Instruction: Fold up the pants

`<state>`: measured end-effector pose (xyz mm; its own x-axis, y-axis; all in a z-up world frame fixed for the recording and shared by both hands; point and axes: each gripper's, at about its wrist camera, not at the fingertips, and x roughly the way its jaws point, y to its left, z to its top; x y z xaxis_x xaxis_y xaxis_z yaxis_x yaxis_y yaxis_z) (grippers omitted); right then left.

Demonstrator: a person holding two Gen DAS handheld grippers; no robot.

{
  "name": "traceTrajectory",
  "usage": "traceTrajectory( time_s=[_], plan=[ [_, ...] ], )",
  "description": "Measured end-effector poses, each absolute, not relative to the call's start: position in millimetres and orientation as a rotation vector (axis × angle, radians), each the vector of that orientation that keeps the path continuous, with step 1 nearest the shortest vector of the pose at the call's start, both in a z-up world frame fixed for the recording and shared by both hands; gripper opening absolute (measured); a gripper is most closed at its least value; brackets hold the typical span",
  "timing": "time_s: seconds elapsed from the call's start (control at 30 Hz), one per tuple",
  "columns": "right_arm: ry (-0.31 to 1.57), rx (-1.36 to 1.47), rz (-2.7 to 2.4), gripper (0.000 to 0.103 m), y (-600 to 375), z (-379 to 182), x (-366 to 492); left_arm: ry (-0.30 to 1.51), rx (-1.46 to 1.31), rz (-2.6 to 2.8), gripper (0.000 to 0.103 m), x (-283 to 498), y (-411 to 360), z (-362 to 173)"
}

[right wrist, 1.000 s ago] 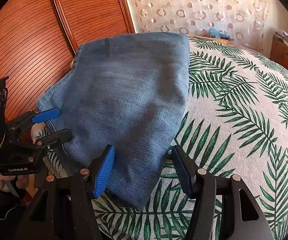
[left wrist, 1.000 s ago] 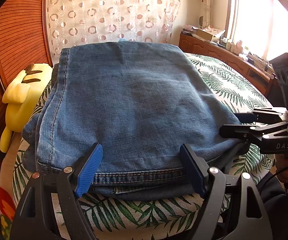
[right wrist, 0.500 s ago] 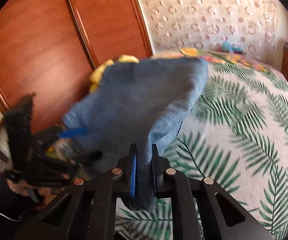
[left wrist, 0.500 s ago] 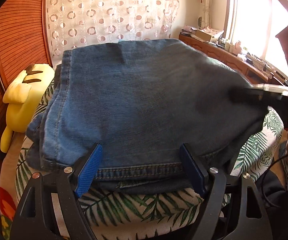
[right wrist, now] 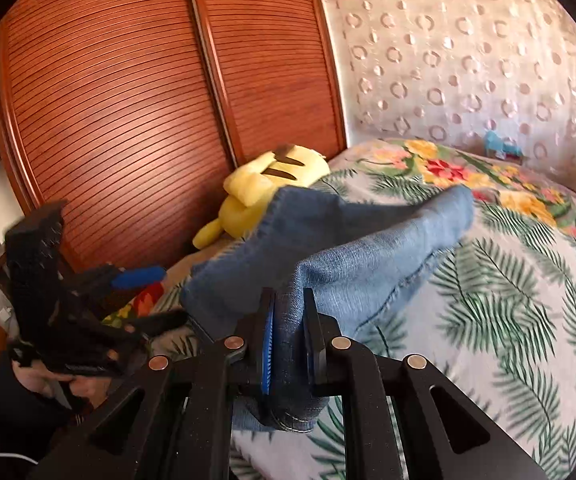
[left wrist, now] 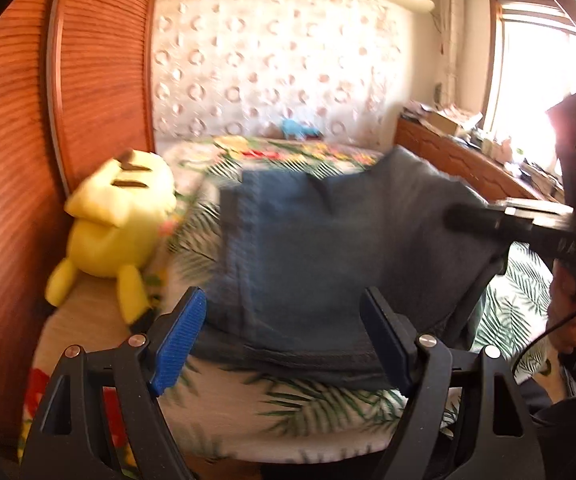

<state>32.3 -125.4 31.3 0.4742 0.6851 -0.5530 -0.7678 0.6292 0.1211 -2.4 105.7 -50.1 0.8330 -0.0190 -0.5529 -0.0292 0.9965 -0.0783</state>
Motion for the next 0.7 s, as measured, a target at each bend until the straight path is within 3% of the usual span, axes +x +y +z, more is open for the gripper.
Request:
traceTrajectory(
  time_s=[0.37,0.7],
  plan=[
    [0.589,-0.197,0.990,0.011,-48,20,67,0.498,-0.143,0.112,0.080,-25,161,-9],
    [0.727,-0.266,1.119,0.011,37,-35,89,0.458,-0.122,0.167,0.080,-32,181,3]
  ],
)
